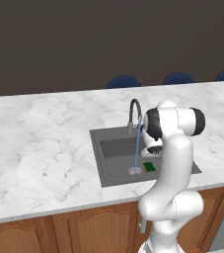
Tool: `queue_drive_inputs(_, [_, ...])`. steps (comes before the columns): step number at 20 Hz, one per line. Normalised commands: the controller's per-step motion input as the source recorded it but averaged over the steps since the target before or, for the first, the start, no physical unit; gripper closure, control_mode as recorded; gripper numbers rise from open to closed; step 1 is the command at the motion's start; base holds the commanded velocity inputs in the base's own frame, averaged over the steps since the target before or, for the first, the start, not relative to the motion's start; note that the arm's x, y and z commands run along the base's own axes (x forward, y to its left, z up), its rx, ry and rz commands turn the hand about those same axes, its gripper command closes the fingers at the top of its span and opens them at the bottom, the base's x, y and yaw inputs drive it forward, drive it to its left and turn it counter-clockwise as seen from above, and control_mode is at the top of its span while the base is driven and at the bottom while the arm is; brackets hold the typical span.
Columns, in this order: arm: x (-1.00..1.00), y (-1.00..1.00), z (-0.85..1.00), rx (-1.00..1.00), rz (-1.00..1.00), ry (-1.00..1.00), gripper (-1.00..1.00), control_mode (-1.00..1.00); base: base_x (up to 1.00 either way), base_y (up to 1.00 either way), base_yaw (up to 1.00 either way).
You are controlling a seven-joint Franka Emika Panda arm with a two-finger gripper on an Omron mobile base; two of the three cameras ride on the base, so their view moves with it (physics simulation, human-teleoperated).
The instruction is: Soak the sponge with water for a few seconds and then drop it inside the sink.
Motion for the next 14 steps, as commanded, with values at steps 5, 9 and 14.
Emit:
queue_drive_inputs(5, [-0.07, 0.00, 0.64, 0.03, 0.00, -0.05, -1.00, -1.00, 0.00, 0.00, 0.00])
queue_drive_inputs(9, [-0.07, -0.09, 0.49, 0.03, 0.00, -0.03, -1.00, -1.00, 0.00, 0.00, 0.00])
queue_drive_inputs(14, [-0.13, -0.31, 0.30, 0.00, -0.05, 0.00, -1.00, -1.00, 0.00, 0.00, 0.00])
